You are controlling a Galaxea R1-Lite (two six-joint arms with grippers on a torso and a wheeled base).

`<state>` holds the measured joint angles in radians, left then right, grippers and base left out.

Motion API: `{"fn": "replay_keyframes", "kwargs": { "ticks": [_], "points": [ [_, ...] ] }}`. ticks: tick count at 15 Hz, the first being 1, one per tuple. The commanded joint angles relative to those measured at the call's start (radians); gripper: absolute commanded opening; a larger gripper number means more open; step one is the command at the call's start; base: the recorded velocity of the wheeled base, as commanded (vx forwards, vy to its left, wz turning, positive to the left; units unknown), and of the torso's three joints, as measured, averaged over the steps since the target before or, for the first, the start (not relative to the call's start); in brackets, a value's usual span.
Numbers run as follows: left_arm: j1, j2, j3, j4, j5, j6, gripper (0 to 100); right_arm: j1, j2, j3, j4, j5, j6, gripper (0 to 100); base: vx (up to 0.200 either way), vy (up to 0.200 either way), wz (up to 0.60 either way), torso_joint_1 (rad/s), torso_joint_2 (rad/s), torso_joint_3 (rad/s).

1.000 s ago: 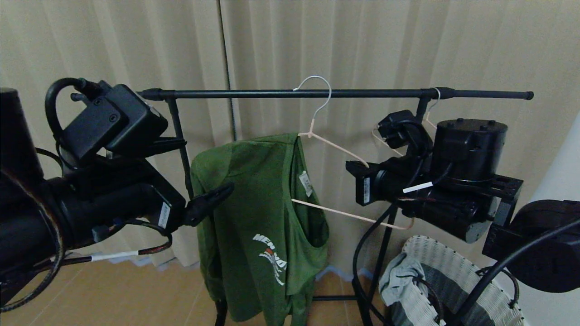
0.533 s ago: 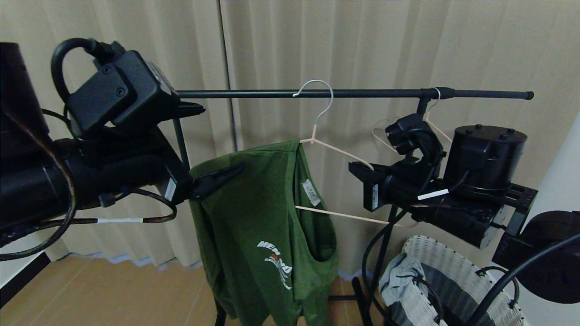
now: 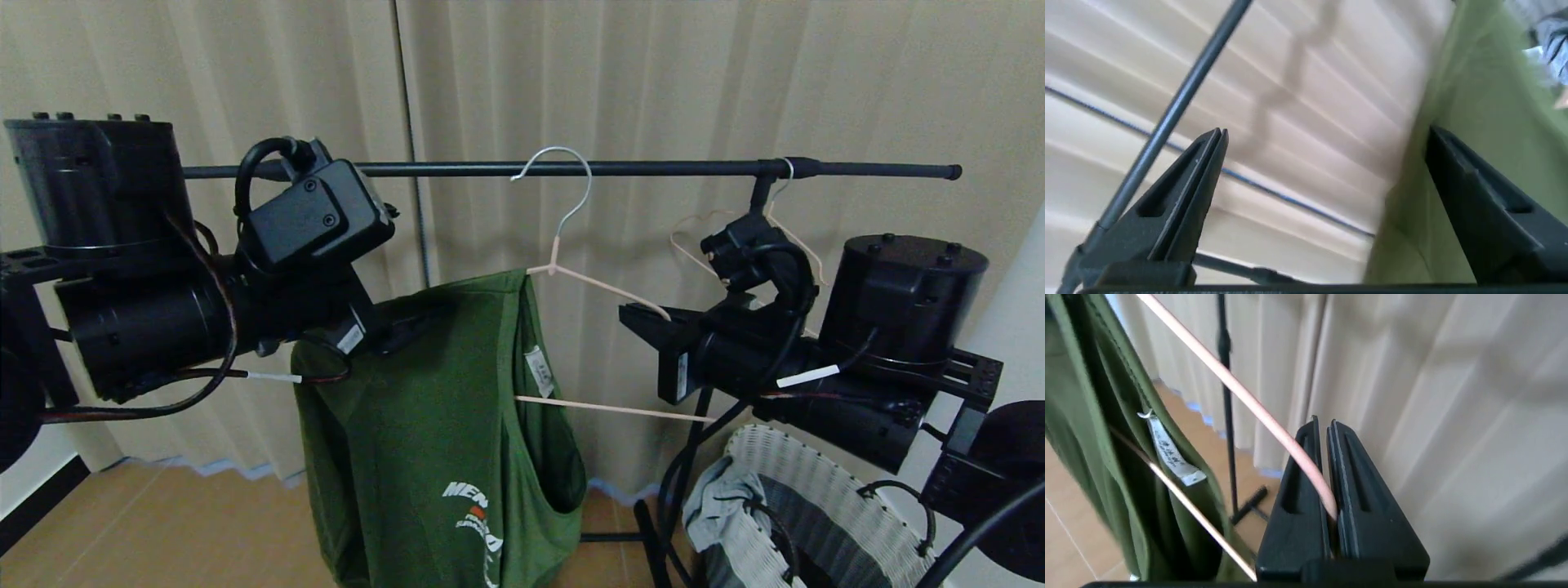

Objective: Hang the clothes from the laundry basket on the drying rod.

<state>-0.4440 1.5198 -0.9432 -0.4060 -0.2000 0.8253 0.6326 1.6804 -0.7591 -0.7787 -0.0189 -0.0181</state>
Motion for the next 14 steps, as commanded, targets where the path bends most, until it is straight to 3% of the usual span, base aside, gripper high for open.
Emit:
{"fn": "replay_keyframes", "kwargs": {
  "ticks": [1,5,6,14],
  "points": [
    [0.001,0.023,0.000,-0.001,0.001,0.001,100,0.012,-0.007,0.018,-0.033,0.010,-0.002,0,0.000,0.000,0.00,0.000,0.00,0.000],
    [-0.019,0.036,0.007,-0.016,-0.015,0.001,100,0.030,-0.007,0.046,-0.070,0.033,-0.003,0,0.000,0.000,0.00,0.000,0.00,0.000],
    [-0.019,0.034,0.009,-0.019,-0.015,0.001,0,0.030,-0.007,0.044,-0.070,0.034,-0.003,0,0.000,0.000,0.00,0.000,0.00,0.000],
    [-0.018,0.026,0.043,-0.031,-0.015,0.000,0,0.033,-0.005,0.043,-0.071,0.039,-0.002,0,0.000,0.000,0.00,0.000,0.00,0.000]
  ]
}}
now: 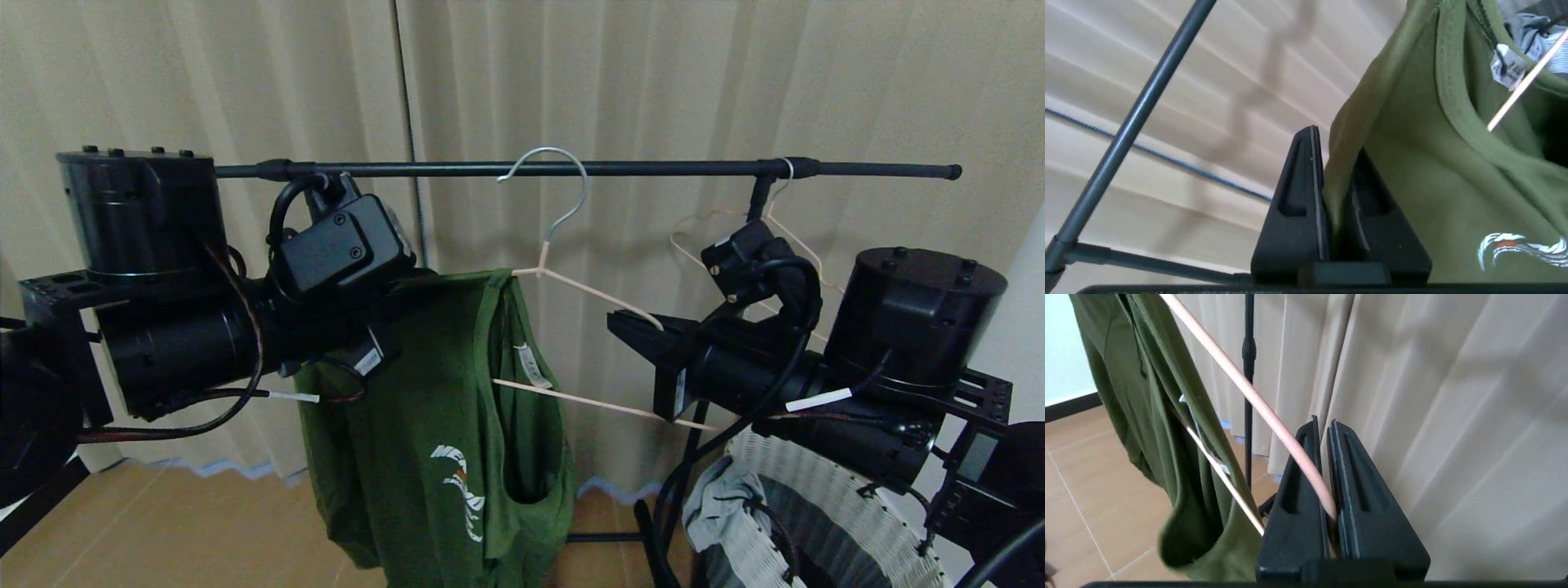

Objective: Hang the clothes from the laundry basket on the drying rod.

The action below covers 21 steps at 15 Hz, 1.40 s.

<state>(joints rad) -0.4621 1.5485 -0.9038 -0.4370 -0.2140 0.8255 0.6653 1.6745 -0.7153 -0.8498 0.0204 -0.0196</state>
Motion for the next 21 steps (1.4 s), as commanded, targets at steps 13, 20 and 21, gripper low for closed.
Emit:
{"fn": "replay_keyframes", "kwargs": {
  "ticks": [13,20,21],
  "points": [
    [-0.004,0.007,0.079,-0.163,0.447,-0.244,0,0.000,0.011,0.057,0.000,-0.013,-0.031,100,0.000,0.000,0.00,0.000,0.00,0.000],
    [-0.084,-0.011,0.051,-0.163,0.516,-0.479,0,0.059,0.097,0.056,-0.002,-0.013,-0.028,100,0.000,0.000,0.00,0.000,0.00,0.000],
    [-0.101,-0.018,0.051,-0.164,0.516,-0.499,0,0.069,0.116,0.053,-0.003,-0.013,-0.028,100,0.000,0.000,0.00,0.000,0.00,0.000]
  ]
}}
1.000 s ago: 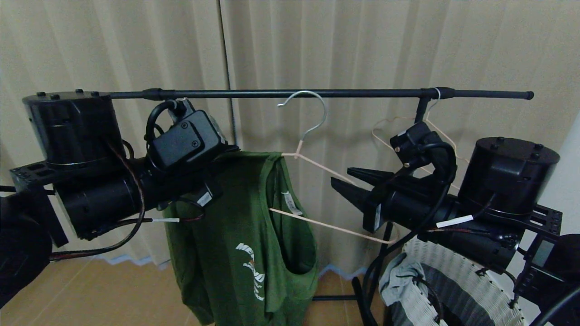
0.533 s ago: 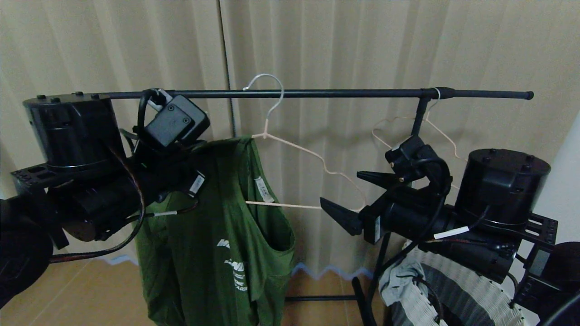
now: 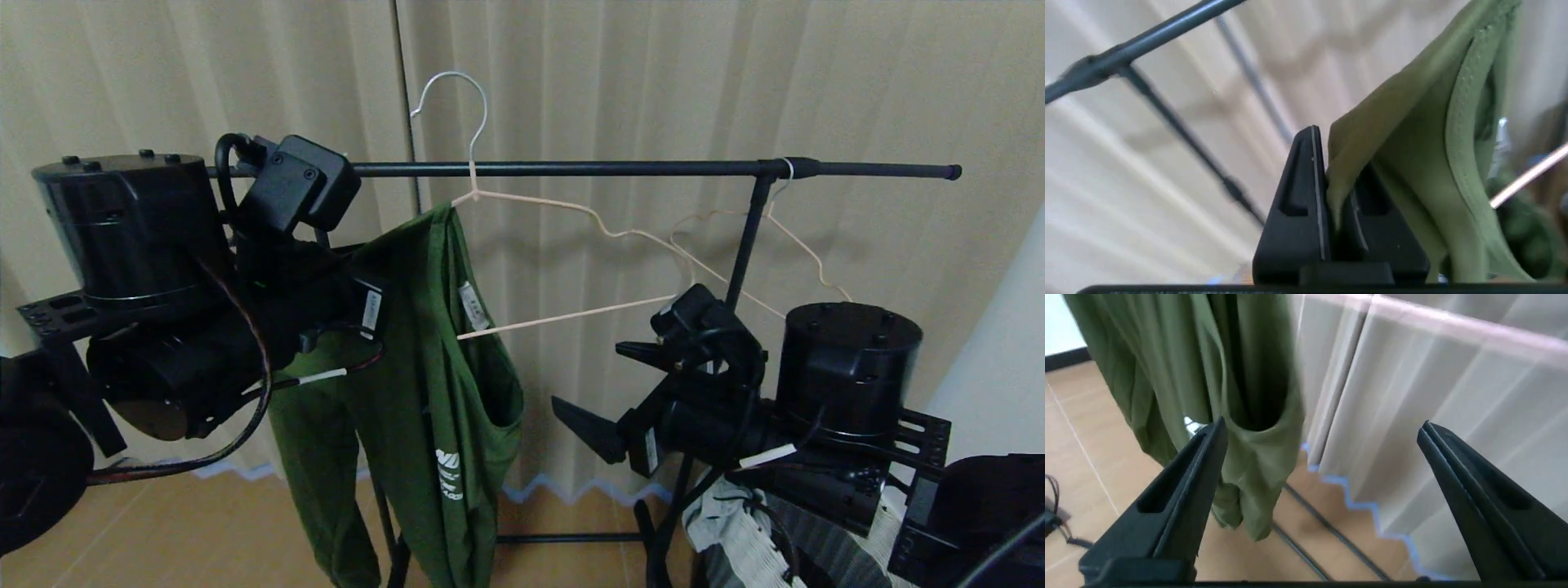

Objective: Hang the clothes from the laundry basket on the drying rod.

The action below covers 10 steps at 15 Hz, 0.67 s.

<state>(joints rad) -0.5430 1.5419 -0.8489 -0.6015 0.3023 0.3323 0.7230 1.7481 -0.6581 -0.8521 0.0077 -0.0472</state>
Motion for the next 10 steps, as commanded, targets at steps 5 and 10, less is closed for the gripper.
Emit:
{"fn": "replay_keyframes", "kwargs": {
  "ticks": [5,10],
  "points": [
    [-0.064,-0.031,-0.007,-0.001,0.000,-0.024,0,0.012,0.116,-0.035,-0.056,-0.005,-0.005,100,0.000,0.000,0.00,0.000,0.00,0.000],
    [-0.081,-0.040,-0.009,-0.003,0.000,-0.026,0,-0.008,0.139,-0.031,-0.051,-0.040,-0.005,100,0.000,0.000,0.00,0.000,0.00,0.000]
  ]
}}
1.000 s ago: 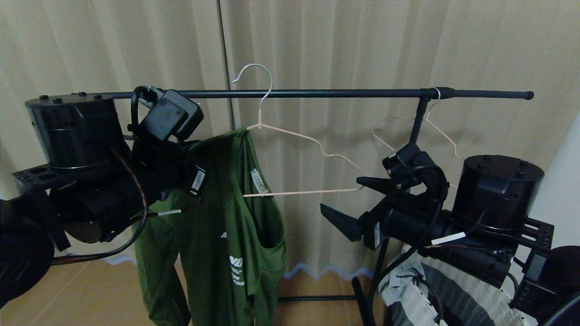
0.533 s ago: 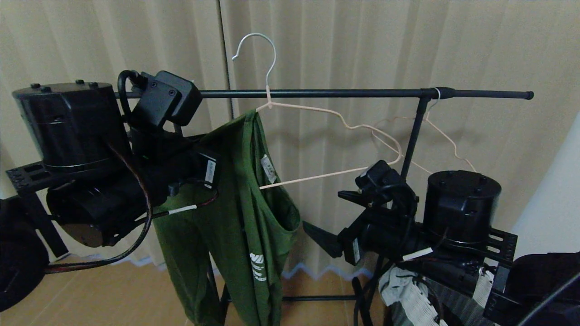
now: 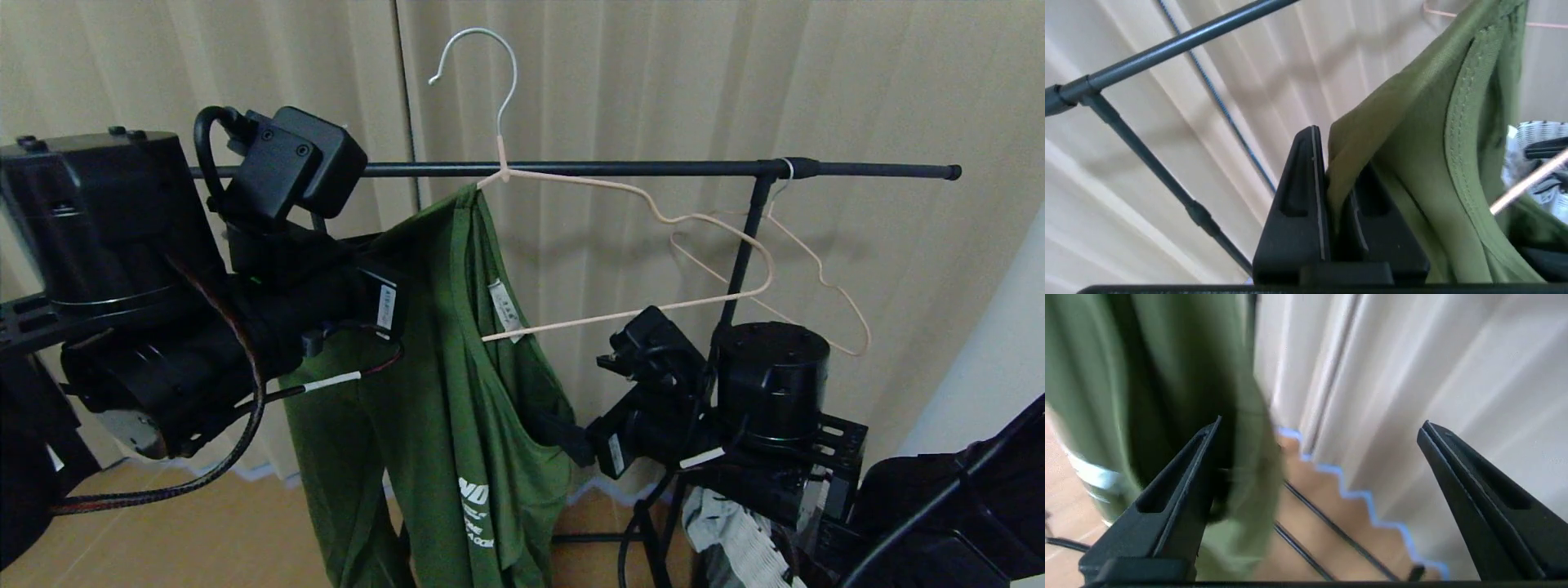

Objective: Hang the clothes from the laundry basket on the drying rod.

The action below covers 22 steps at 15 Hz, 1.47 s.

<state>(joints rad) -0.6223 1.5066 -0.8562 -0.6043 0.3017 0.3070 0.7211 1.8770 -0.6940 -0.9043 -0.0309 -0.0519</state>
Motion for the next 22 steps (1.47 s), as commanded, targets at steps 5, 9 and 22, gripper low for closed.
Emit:
{"fn": "replay_keyframes", "kwargs": {
  "ticks": [5,9,22],
  "points": [
    [0.036,-0.012,0.008,0.001,0.000,0.007,0,-0.101,-0.049,0.102,0.002,-0.055,-0.009,100,0.000,0.000,0.00,0.000,0.00,0.000],
    [0.089,-0.051,0.054,0.001,-0.007,0.026,0,-0.218,-0.102,0.126,0.005,-0.055,-0.023,100,0.000,0.000,0.00,0.000,0.00,0.000],
    [0.171,-0.158,0.273,-0.002,-0.013,0.319,0,-0.270,-0.207,-0.039,0.091,-0.050,-0.031,100,0.000,0.000,0.00,0.000,0.00,0.000]
  ]
}}
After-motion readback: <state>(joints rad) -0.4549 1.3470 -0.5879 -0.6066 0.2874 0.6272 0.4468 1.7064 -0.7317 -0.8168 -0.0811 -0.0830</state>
